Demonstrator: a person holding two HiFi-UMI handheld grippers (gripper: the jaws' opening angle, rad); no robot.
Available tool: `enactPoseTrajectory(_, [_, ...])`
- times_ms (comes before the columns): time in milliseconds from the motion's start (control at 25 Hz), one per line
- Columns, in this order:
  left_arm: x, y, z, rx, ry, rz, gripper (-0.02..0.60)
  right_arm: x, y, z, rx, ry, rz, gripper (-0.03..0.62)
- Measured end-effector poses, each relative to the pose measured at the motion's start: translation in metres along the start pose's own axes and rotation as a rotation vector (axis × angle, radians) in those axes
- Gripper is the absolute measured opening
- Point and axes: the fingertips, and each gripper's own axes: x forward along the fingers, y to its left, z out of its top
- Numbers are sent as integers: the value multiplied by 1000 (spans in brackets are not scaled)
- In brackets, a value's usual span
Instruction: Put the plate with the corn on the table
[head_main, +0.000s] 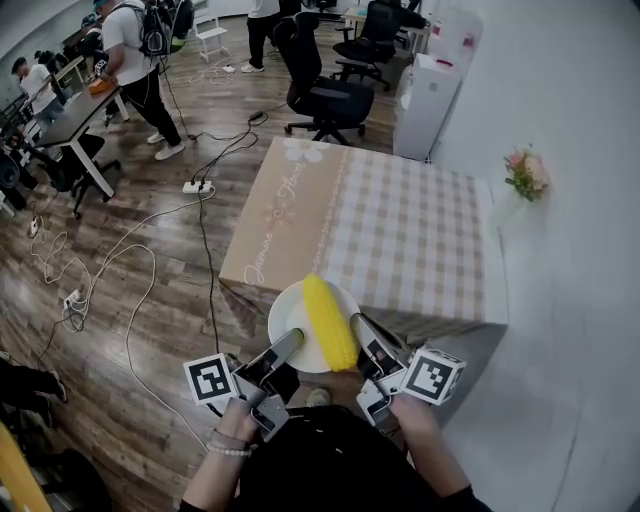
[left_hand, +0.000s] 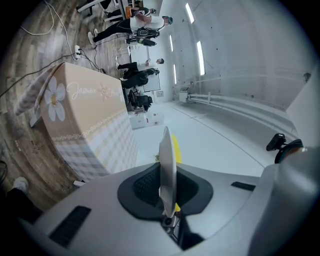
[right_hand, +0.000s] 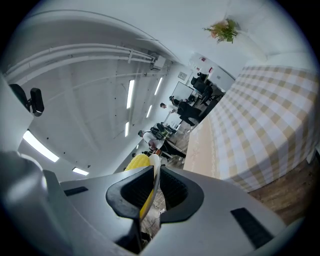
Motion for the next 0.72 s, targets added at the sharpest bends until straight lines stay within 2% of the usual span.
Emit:
enactPoseTrajectory(80, [8,2,2,4,-5,-1,32,1,-9,6,-1,5,-12,69])
enactPoseTrajectory(240, [19,6,5,2,-22,5,32,7,-13,15,5,15,20,69])
enactPoseTrajectory(720, [30,10,5,11,-7,30,32,3,-31,21,16,17,-18,69])
